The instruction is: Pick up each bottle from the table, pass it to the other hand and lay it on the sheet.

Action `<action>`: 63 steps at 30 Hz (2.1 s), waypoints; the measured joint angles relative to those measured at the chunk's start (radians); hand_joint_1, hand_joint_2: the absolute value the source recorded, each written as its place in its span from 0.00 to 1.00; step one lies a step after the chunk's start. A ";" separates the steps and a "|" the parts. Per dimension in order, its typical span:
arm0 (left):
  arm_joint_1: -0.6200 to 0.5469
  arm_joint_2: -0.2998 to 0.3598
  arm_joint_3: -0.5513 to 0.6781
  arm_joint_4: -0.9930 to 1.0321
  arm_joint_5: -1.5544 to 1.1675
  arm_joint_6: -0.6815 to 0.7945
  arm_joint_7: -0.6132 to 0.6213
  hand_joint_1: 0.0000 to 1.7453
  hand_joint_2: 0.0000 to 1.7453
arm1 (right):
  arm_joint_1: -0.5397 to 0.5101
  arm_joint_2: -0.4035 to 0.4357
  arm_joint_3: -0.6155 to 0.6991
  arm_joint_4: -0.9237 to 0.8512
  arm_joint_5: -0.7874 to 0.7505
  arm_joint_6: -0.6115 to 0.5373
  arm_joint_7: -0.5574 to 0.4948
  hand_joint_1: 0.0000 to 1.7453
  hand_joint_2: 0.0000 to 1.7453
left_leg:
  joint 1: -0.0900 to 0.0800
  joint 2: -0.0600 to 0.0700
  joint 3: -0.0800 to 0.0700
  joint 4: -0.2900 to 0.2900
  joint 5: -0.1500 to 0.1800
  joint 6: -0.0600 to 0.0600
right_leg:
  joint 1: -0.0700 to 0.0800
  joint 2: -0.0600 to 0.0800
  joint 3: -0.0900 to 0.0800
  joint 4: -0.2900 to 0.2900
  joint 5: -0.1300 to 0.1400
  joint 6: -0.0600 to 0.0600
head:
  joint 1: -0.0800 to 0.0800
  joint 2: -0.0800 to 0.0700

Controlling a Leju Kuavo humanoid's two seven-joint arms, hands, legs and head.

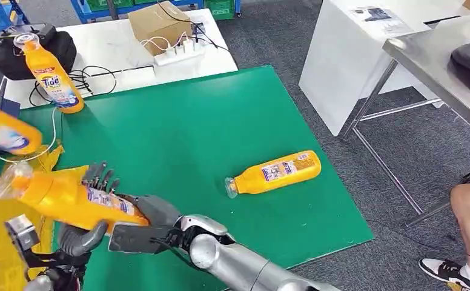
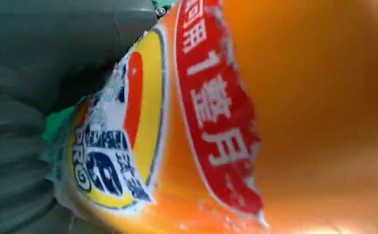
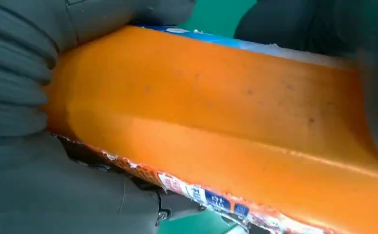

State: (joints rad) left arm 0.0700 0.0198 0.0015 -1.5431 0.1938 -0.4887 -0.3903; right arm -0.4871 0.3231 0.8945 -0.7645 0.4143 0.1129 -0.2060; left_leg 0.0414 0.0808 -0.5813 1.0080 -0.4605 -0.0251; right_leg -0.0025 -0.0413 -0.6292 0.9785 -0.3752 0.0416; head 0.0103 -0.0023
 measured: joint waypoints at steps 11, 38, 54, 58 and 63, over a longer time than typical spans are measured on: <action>-0.004 0.007 0.002 0.016 -0.049 0.042 -0.014 1.00 1.00 | -0.034 0.000 0.053 0.023 -0.042 -0.011 0.024 1.00 1.00 | 0.000 0.000 0.000 0.000 0.000 0.000 | 0.000 0.000 0.000 0.000 0.000 0.000 | 0.000 0.000; -0.054 0.095 0.158 0.101 -1.028 0.986 -0.187 1.00 1.00 | 0.045 -0.206 -0.102 -0.186 0.147 -0.237 -0.022 0.00 1.00 | 0.000 -0.002 -0.001 0.000 0.000 0.000 | 0.000 -0.002 -0.001 0.001 0.000 0.000 | 0.000 0.000; -0.031 0.247 0.306 0.391 -1.595 1.157 0.046 1.00 1.00 | 0.073 -0.524 -0.255 -0.354 0.175 -0.111 -0.029 0.00 1.00 | -0.003 -0.003 -0.002 0.000 0.000 0.000 | -0.003 -0.004 -0.001 0.001 0.000 0.000 | 0.000 0.000; -0.044 0.286 0.329 0.518 -1.646 1.162 0.063 1.00 1.00 | 0.075 -0.629 -0.306 -0.391 0.181 -0.083 -0.037 0.00 1.00 | -0.004 -0.003 -0.002 0.000 0.000 0.000 | -0.003 -0.004 -0.001 0.001 0.000 0.000 | 0.000 0.000; -0.065 0.304 0.334 0.581 -1.651 1.170 0.064 1.00 1.00 | 0.078 -0.676 -0.322 -0.420 0.192 -0.076 -0.037 0.00 1.00 | -0.003 -0.003 -0.002 0.000 0.000 0.000 | -0.003 -0.004 -0.001 0.001 0.000 0.000 | 0.000 0.000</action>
State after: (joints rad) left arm 0.0048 0.3235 0.3353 -0.9617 -1.4573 0.6809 -0.3258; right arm -0.4091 -0.3525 0.5722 -1.1841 0.6061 0.0370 -0.2426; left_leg 0.0381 0.0779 -0.5831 1.0081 -0.4607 -0.0250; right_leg -0.0060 -0.0452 -0.6303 0.9795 -0.3753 0.0420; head 0.0103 -0.0023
